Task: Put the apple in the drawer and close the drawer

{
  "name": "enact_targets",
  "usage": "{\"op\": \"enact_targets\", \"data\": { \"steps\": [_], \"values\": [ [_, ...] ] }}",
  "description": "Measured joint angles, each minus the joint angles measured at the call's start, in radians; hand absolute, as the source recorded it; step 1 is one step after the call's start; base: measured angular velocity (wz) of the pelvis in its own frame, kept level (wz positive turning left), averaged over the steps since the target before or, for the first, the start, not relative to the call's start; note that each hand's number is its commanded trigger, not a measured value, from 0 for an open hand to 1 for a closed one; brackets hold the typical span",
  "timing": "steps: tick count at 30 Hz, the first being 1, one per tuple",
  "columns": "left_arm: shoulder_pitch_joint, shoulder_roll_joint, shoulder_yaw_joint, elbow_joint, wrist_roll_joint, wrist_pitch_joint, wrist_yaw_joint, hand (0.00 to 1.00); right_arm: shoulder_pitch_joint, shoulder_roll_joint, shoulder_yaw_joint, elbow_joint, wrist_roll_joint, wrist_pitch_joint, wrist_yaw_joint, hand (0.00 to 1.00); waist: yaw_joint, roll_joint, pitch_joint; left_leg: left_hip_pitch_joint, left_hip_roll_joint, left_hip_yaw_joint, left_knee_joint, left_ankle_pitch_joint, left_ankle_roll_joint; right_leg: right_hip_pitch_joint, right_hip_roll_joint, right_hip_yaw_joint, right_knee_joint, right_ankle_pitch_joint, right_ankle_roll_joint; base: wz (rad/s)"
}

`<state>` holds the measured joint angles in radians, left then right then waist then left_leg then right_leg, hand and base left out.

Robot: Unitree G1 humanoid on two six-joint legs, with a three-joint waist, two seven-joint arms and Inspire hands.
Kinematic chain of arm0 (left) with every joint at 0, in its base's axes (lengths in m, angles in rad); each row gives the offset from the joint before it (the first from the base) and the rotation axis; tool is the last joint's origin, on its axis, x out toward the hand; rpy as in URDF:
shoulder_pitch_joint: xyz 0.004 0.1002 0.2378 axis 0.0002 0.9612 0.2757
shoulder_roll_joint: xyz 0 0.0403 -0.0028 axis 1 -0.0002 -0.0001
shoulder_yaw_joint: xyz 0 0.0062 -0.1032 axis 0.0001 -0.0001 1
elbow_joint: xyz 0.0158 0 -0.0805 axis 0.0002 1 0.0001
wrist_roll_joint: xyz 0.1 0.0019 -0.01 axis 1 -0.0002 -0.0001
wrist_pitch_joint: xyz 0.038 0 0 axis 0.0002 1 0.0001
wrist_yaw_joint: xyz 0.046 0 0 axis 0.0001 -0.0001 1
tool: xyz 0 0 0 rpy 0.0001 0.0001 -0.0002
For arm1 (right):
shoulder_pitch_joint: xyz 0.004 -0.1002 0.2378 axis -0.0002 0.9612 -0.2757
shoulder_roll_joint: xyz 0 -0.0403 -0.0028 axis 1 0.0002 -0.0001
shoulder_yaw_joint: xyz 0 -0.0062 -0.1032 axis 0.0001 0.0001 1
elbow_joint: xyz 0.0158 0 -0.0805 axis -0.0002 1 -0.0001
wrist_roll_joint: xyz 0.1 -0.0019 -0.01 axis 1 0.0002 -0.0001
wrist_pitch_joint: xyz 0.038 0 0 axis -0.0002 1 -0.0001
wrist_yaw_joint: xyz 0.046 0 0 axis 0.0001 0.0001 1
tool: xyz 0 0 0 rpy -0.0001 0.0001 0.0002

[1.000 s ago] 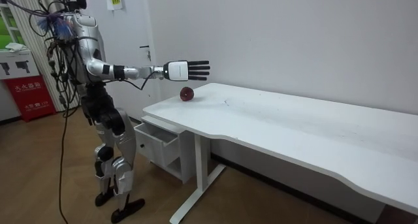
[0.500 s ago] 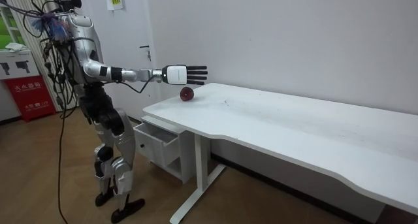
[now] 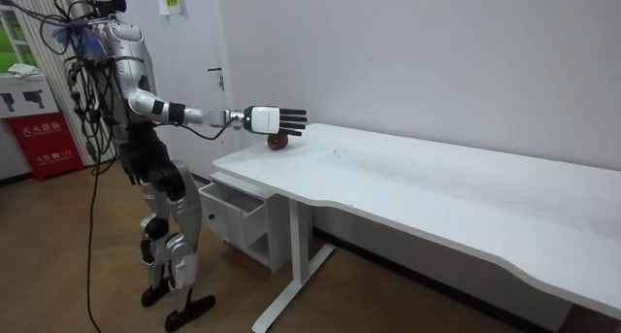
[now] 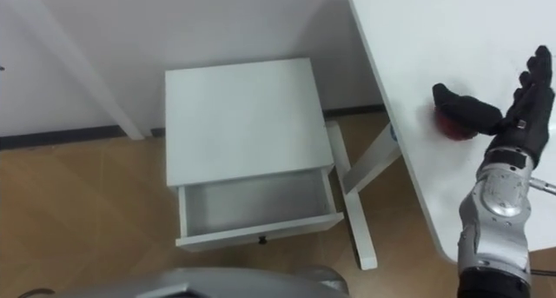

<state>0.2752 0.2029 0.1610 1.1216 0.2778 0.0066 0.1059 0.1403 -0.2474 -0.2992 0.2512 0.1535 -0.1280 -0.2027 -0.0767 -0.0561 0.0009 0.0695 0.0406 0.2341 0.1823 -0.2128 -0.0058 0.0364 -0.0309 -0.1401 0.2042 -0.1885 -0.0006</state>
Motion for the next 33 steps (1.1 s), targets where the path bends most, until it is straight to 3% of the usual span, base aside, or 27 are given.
{"op": "enact_targets", "data": {
  "steps": [10, 15, 27, 28, 29, 30, 33],
  "values": [
    [-0.001, 0.000, -0.010, -0.003, 0.000, 0.000, -0.005, 0.00, 0.001, 0.000, 0.006, 0.033, -0.010, 0.000, 0.042, 0.00, -0.001, 0.000, -0.0009, -0.004, 0.000, -0.005, 0.007, 0.000, 0.000, -0.003, -0.001, -0.005, -0.001, 0.000, 0.000, 0.00],
    [-0.009, 0.000, -0.010, -0.001, 0.000, 0.000, -0.006, 0.00, 0.002, 0.001, 0.045, 0.081, -0.088, 0.000, 0.062, 0.00, 0.001, -0.003, -0.0027, -0.006, 0.000, -0.005, 0.009, 0.000, 0.000, -0.001, -0.001, -0.003, 0.001, 0.000, 0.000, 0.00],
    [-0.008, 0.000, -0.008, -0.001, 0.023, -0.002, -0.025, 0.00, 0.010, 0.001, 0.044, 0.127, -0.188, 0.000, 0.120, 0.00, 0.004, -0.016, -0.0092, -0.004, 0.000, -0.004, 0.009, 0.000, 0.000, -0.001, -0.002, -0.003, -0.003, 0.000, 0.000, 0.00],
    [-0.008, 0.000, -0.008, -0.001, 0.023, -0.002, -0.026, 0.00, 0.011, 0.001, 0.044, 0.128, -0.191, 0.000, 0.120, 0.03, 0.003, -0.017, -0.0095, -0.004, 0.000, -0.004, 0.009, 0.000, 0.000, -0.001, -0.002, -0.004, -0.003, 0.000, 0.000, 0.00],
    [-0.009, 0.000, -0.008, -0.001, 0.023, -0.002, -0.028, 0.00, 0.015, 0.001, 0.044, 0.128, -0.195, -0.001, 0.121, 0.63, 0.004, -0.018, -0.0102, -0.004, 0.000, -0.005, 0.009, 0.000, 0.000, -0.001, -0.002, -0.004, -0.003, 0.000, 0.000, 0.00],
    [-0.008, 0.000, -0.008, -0.001, 0.023, -0.002, -0.029, 0.00, 0.017, 0.001, 0.044, 0.129, -0.198, -0.002, 0.122, 1.00, 0.004, -0.017, -0.0099, -0.004, 0.000, -0.005, 0.009, 0.000, 0.000, 0.000, -0.002, -0.005, -0.003, 0.000, 0.000, 0.00],
    [-0.008, 0.001, -0.008, 0.000, 0.023, -0.002, -0.029, 0.00, 0.019, 0.001, 0.043, 0.139, -0.203, -0.006, 0.119, 1.00, 0.003, -0.019, -0.0101, -0.004, 0.000, -0.006, 0.009, 0.000, 0.000, 0.001, -0.002, -0.006, -0.005, 0.000, 0.000, 0.00]
  ]
}}
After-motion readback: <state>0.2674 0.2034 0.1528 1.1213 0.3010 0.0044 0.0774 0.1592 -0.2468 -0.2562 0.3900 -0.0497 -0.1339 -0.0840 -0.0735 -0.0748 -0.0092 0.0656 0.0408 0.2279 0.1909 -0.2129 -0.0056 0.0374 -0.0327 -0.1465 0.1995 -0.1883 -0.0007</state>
